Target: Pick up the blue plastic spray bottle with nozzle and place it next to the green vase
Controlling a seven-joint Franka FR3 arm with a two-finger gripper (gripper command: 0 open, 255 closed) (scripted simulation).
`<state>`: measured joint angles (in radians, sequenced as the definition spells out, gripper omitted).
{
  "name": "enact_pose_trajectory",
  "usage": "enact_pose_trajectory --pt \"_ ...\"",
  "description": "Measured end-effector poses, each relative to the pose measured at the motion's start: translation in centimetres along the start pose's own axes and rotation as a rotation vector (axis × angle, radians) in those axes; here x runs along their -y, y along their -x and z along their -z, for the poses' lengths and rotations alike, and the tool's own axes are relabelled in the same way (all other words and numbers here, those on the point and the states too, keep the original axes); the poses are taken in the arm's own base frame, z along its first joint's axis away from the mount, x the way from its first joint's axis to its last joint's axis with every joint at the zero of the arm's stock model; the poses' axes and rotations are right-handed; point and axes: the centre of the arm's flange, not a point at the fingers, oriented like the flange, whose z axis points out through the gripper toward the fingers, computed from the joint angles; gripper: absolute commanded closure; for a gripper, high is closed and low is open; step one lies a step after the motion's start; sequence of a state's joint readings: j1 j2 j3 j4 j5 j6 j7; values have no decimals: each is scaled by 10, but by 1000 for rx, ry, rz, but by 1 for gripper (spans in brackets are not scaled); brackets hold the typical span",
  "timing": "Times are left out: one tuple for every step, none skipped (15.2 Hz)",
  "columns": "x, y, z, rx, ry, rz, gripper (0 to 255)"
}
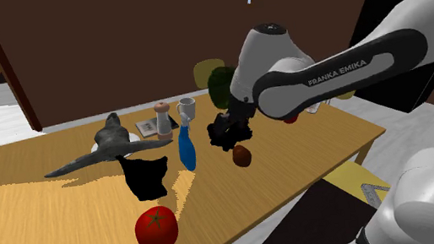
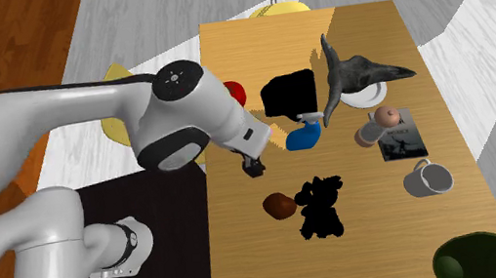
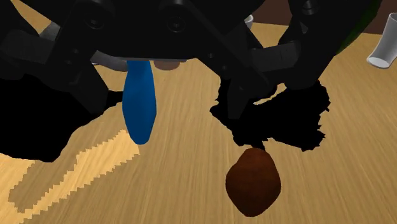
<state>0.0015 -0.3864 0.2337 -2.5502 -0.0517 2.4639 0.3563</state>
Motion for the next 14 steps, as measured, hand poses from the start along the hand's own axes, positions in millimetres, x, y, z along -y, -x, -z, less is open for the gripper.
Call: enact_pose_trajectory --pt "5 -5 -8 -12 1 -6 0" --pt "12 -11 -19 -24 2 -11 0" --pt "18 -15 -29 -36 2 -17 0" --pt "24 -21 -40 -49 3 -23 0" --pt "30 -26 -47 -60 4 -29 0" --pt "34 -32 -55 -73 5 -35 0" --pt "42 -34 -63 -84 6 -39 0" --pt "45 -43 -74 -97 6 -47 0" --pt "51 -48 -82 -108 7 -51 0" --pt "59 -52 -92 -119 5 -57 0" --pt "65 -57 -102 -130 5 -63 0" --pt "72 -63 -110 -141 5 -68 0" --pt "74 -66 -117 -146 5 -70 0" --pt "76 -69 -123 -149 5 -72 0"
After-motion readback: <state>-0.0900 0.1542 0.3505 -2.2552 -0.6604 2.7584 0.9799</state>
